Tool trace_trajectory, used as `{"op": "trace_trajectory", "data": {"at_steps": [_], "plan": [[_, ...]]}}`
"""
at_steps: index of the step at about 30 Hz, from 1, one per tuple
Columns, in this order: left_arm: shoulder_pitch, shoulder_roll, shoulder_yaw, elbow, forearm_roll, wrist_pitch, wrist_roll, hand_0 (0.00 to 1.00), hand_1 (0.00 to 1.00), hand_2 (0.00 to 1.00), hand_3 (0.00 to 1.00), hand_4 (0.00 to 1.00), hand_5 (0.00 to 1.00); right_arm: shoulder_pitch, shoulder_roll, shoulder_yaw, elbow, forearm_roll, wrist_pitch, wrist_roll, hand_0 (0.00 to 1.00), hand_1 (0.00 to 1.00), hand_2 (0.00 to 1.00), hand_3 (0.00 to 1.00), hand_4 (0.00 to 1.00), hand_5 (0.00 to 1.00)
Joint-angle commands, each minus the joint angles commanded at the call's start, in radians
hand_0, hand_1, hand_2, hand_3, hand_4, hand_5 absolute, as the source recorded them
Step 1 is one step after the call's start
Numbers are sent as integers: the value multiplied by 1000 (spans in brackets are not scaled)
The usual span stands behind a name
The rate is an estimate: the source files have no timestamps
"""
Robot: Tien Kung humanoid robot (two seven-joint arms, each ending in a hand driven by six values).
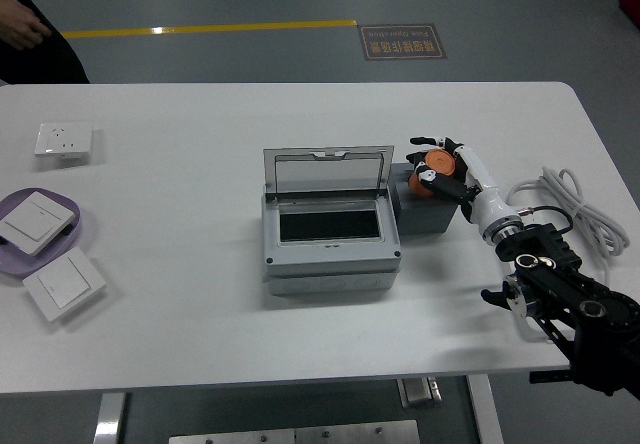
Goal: Pick up the cylinder from the cube,place it in the box,flap close box
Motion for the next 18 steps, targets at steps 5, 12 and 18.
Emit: {"op": "trace_trajectory", "data": {"at_steps": [5,12,18], "plan": [[0,0,1,0,0,0,0,614,625,618,637,697,161,2,0,-2,1,-1,-1,-2,743,685,558,677,370,2],[0,0,3,0,-2,0,-1,615,625,618,637,697,161,4,1,-1,8,-2,-10,-5,746,681,553,670,375,6],[-1,0,0,0,-1,0,-1,614,625,618,638,697,161,4,1,11,23,-17,-11,-25,743,677,548,661,375,11]]}}
